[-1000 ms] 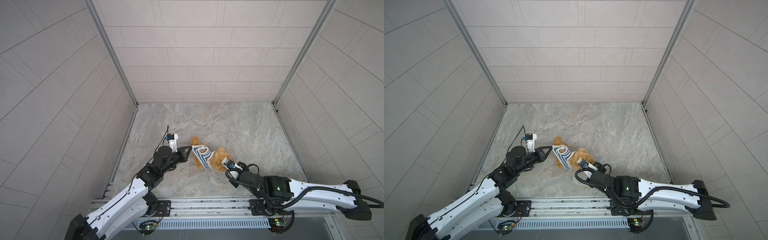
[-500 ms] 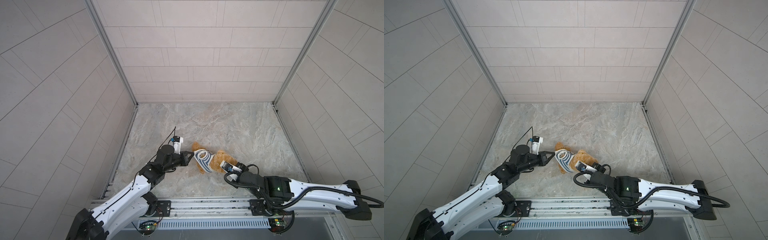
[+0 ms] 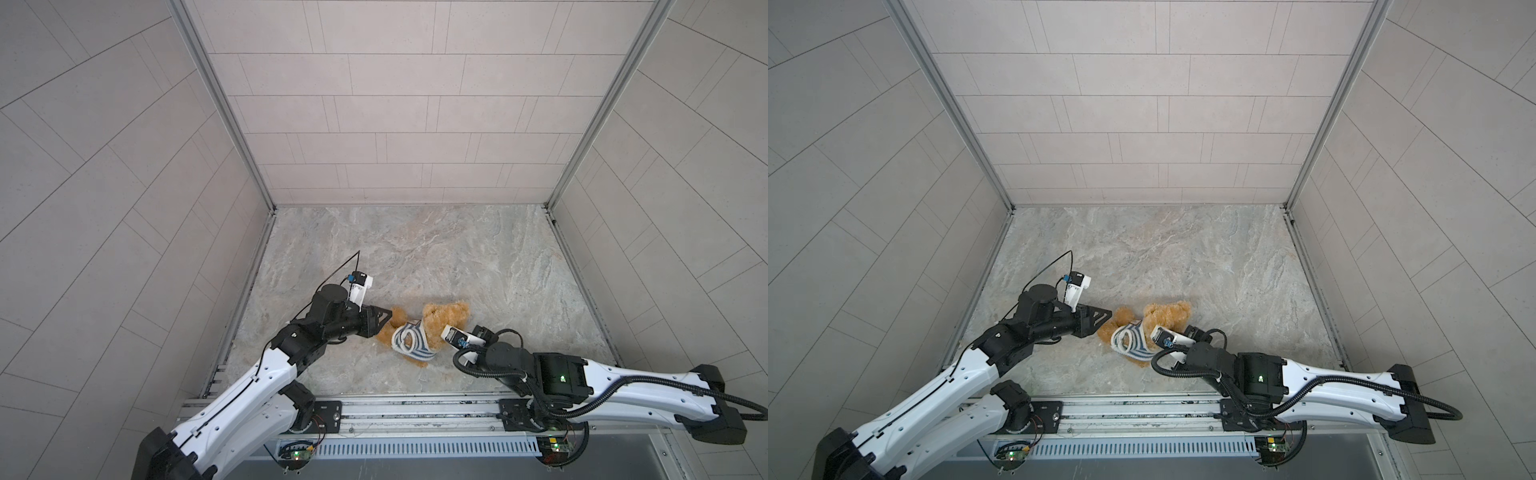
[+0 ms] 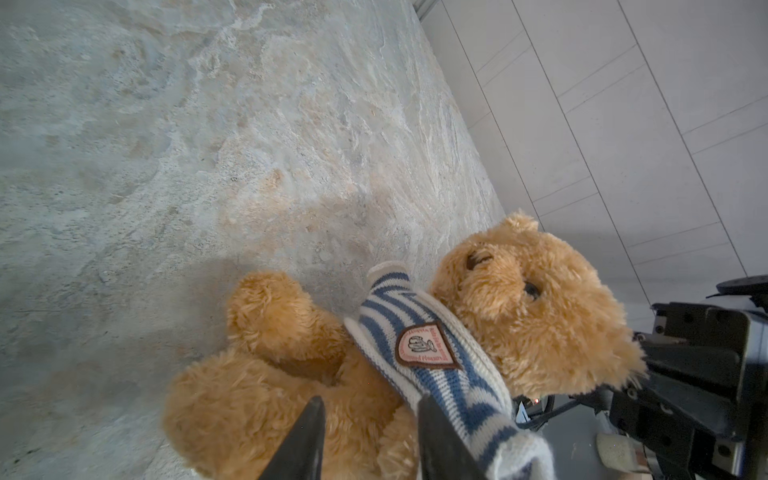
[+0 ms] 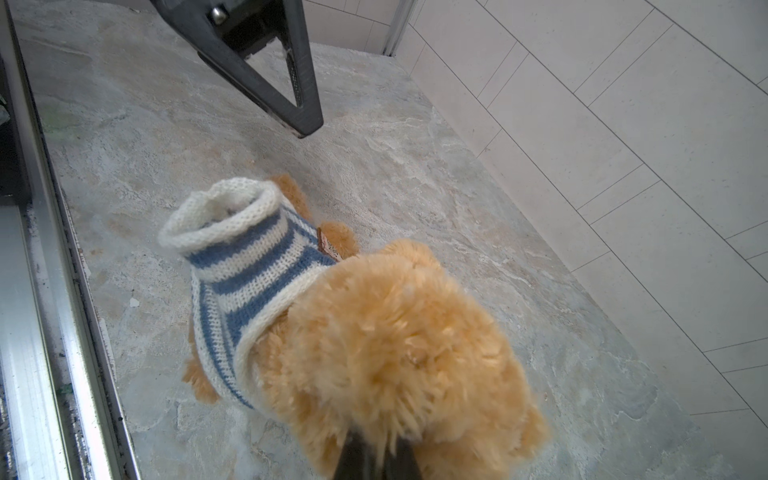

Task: Dress the teddy bear

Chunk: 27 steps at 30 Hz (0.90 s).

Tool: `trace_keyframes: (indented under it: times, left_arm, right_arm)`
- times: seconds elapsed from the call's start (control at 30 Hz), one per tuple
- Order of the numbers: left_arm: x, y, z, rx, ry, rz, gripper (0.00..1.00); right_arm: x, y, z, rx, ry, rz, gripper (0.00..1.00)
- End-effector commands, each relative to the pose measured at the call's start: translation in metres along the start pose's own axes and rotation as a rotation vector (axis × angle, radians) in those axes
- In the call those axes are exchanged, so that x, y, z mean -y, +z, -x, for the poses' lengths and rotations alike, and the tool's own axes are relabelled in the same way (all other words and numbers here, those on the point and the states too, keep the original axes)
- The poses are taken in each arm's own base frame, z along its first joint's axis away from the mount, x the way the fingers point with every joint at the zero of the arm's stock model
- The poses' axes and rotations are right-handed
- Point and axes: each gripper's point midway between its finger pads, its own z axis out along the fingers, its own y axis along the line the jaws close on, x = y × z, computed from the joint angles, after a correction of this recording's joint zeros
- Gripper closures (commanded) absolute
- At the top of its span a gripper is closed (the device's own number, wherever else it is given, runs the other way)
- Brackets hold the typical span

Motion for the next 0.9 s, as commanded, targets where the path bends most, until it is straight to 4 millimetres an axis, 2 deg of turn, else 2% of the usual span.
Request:
trace_keyframes:
  times: [0.0, 0.17, 0.23, 0.33, 0.53, 0.7, 0.87]
  left_arm:
    - [0.012, -0.006, -0.017, -0.056, 0.039, -0.041, 0.56]
    - [0.021, -0.007, -0.042, -0.091, 0.025, -0.082, 0.51]
    - [0.014, -0.003, -0.047, -0.086, -0.004, -0.059, 0.5]
    - [0.004, 0.002, -0.047, -0.067, -0.037, -0.028, 0.55]
    - [0.016, 0.01, -0.045, -0.069, -0.059, -0.1, 0.56]
    - [0.021, 0.016, -0.051, -0.08, -0.078, -0.136, 0.57]
    - [0.024, 0.022, -0.057, -0.097, -0.075, -0.135, 0.66]
  right_arm:
    - [0.0, 0.001, 0.007, 0.031, 0.016, 0.005, 1.0]
    - [-0.001, 0.003, 0.003, 0.026, 0.012, 0.003, 1.0]
    - [-0.002, 0.003, 0.002, 0.037, 0.022, 0.006, 1.0]
    - [-0.002, 0.002, -0.001, 0.051, 0.033, 0.003, 1.0]
    - [-0.001, 0.001, -0.008, 0.051, 0.037, -0.005, 1.0]
    - [-0.002, 0.003, -0.014, 0.041, 0.038, -0.006, 1.0]
    - [-0.002, 0.002, -0.018, 0.039, 0.042, -0.01, 1.0]
